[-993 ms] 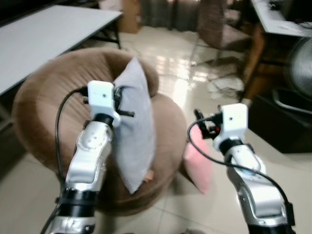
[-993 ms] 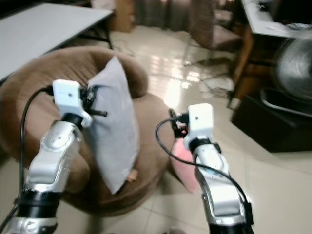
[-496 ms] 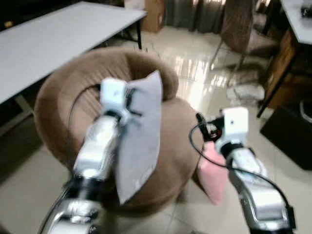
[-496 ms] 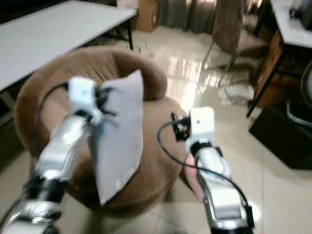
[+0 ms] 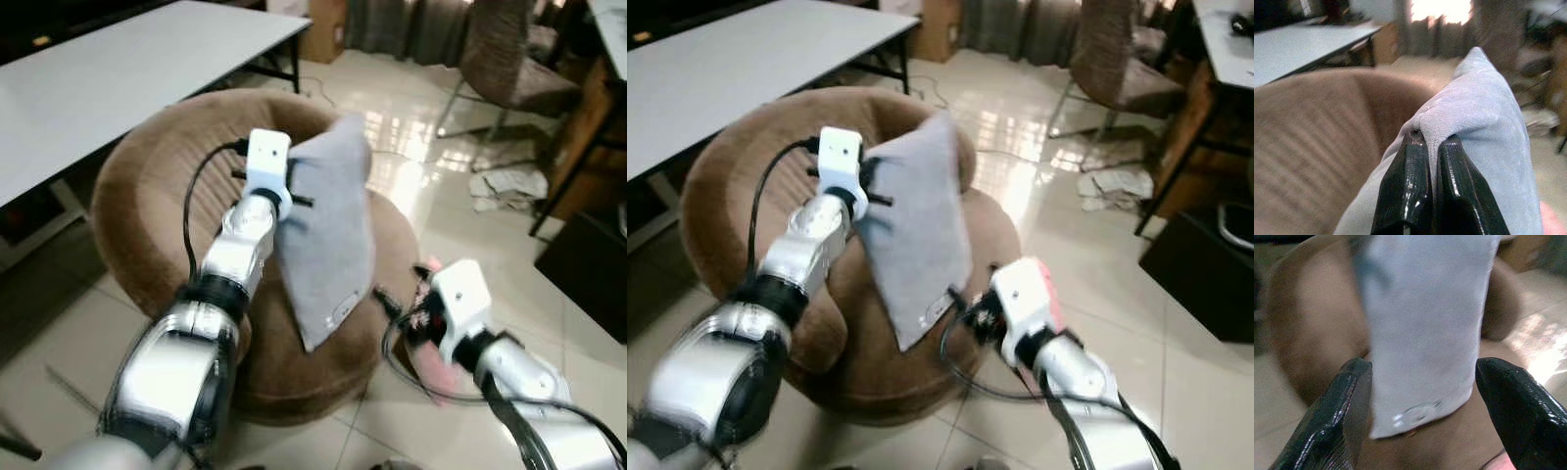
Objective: Move the pillow to the sofa from floor
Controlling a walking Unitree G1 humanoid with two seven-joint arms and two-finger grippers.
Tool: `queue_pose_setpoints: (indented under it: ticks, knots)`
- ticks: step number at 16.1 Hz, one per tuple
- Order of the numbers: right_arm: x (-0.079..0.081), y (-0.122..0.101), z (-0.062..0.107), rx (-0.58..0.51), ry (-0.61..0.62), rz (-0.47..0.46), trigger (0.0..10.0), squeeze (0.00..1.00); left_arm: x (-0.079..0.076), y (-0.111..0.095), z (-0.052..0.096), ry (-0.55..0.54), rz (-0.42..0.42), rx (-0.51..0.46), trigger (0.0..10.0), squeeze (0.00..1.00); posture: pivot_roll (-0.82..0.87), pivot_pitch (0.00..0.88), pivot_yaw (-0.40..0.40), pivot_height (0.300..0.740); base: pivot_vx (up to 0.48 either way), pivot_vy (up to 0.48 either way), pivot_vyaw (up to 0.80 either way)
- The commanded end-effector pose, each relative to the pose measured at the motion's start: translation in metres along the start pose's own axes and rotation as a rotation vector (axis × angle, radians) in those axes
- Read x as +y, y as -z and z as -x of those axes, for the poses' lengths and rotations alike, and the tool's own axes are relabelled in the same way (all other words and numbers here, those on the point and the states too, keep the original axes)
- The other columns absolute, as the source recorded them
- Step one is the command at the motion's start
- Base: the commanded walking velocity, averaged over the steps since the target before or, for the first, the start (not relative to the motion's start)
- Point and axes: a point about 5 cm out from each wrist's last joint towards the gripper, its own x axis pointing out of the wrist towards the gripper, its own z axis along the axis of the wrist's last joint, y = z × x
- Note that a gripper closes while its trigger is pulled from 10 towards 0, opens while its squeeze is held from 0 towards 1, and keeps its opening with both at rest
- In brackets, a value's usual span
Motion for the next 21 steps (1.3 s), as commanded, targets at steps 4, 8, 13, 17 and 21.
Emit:
queue_pose_setpoints:
  ticks: [4, 8, 13, 17, 21]
  knots:
    - [0.013, 0.007, 0.003, 0.041, -0.110, -0.009, 10.0, 0.00, 0.050, 0.020, 0.003, -0.242, -0.218, 0.150, 10.0, 0.12, -0.14, 0.100, 0.052, 0.740, 0.000, 0.000, 0.00]
    - [0.015, 0.001, -0.008, 0.018, -0.144, -0.009, 10.0, 0.00, 0.099, 0.031, 0.016, -0.439, -0.265, 0.203, 10.0, 1.00, -0.13, 0.112, 0.028, 0.740, 0.000, 0.000, 0.00]
    - [0.013, 0.000, -0.016, -0.002, -0.127, -0.026, 10.0, 0.00, 0.144, 0.014, 0.028, -0.622, -0.273, 0.082, 10.0, 1.00, -0.11, 0.099, 0.019, 0.740, 0.000, 0.000, 0.00]
    - [0.004, -0.003, -0.016, -0.047, 0.036, -0.038, 10.0, 0.00, 0.125, -0.002, 0.025, -0.340, 0.013, -0.170, 10.0, 0.00, -0.10, 0.084, 0.035, 0.740, 0.000, 0.000, 0.00]
    - [-0.005, -0.002, -0.013, -0.082, 0.244, -0.089, 10.0, 0.00, 0.079, 0.015, 0.064, 0.054, 0.113, -0.240, 10.0, 0.00, -0.08, 0.072, 0.028, 0.740, 0.000, 0.000, 0.00]
